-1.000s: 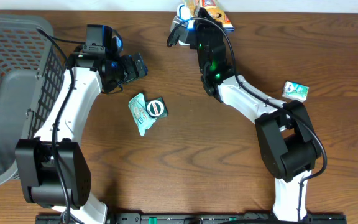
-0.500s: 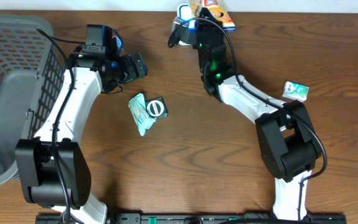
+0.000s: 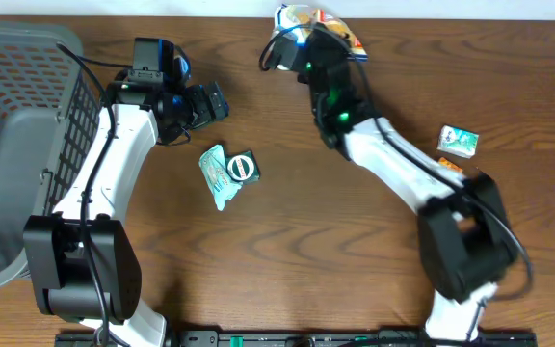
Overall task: Scan the item barcode
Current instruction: 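Carry the wipe pack to the white scanner and hold it over, then carry the wipe pack right and release it on the table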
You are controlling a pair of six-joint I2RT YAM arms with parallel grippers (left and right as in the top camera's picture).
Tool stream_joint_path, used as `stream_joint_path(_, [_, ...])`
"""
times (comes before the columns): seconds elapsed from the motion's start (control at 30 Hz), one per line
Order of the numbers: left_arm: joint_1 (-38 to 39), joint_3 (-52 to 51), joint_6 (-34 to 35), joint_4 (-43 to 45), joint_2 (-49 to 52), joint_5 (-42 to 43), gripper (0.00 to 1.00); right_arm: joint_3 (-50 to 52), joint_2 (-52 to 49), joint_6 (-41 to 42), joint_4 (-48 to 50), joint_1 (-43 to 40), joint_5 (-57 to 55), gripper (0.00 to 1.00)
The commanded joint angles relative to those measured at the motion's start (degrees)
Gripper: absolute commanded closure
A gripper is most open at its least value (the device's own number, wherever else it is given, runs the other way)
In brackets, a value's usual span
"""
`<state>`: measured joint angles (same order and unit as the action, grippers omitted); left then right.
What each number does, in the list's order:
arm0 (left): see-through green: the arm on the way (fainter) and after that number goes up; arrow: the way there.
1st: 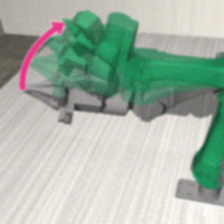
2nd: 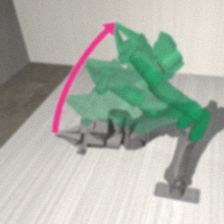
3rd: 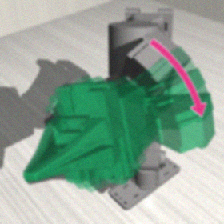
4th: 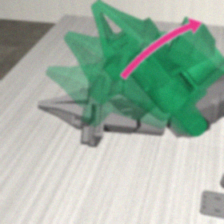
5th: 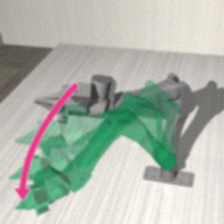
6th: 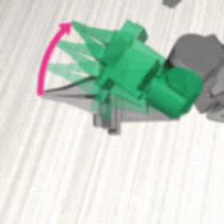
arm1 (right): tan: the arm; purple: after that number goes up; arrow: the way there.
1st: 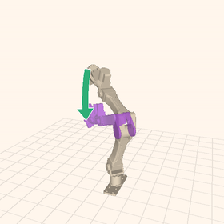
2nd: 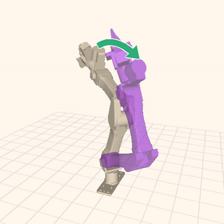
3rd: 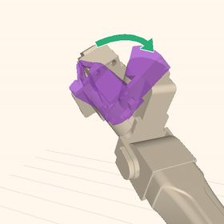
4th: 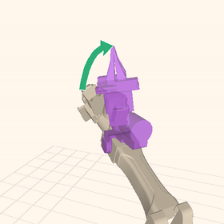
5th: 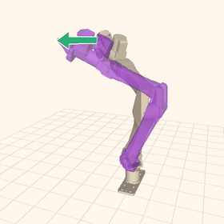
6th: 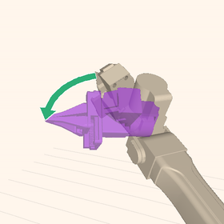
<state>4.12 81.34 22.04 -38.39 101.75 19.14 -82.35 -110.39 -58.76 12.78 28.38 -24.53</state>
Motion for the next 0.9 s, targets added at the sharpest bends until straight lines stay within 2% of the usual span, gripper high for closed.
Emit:
stream_joint_path(0.0, [-0.2,0.0,-0.8,0.0,0.5,-0.4,0.02,-1.1,11.5,17.6,-6.8,-1.8,4.9,0.99])
stream_joint_path(0.27, [-0.2,0.0,-0.8,0.0,0.5,-0.4,0.02,-1.1,24.4,46.9,-33.4,-12.7,22.9,0.99])
stream_joint_path(0.4, [-0.2,0.0,-0.8,0.0,0.5,-0.4,0.02,-1.1,26.2,56.9,-44.3,-22.3,30.8,0.99])
stream_joint_path(0.57, [-0.2,0.0,-0.8,0.0,0.5,-0.4,0.03,-1.1,24.1,60.0,-54.5,-34.1,38.0,0.99])
stream_joint_path(0.83, [-0.2,0.0,-0.8,0.0,0.5,-0.4,0.02,-1.1,14.8,60.0,-60.4,-48.2,43.5,0.99])
stream_joint_path(0.87, [-0.2,0.0,-0.8,0.0,0.5,-0.4,0.02,-1.1,13.6,60.1,-60.5,-49.5,43.8,0.96])
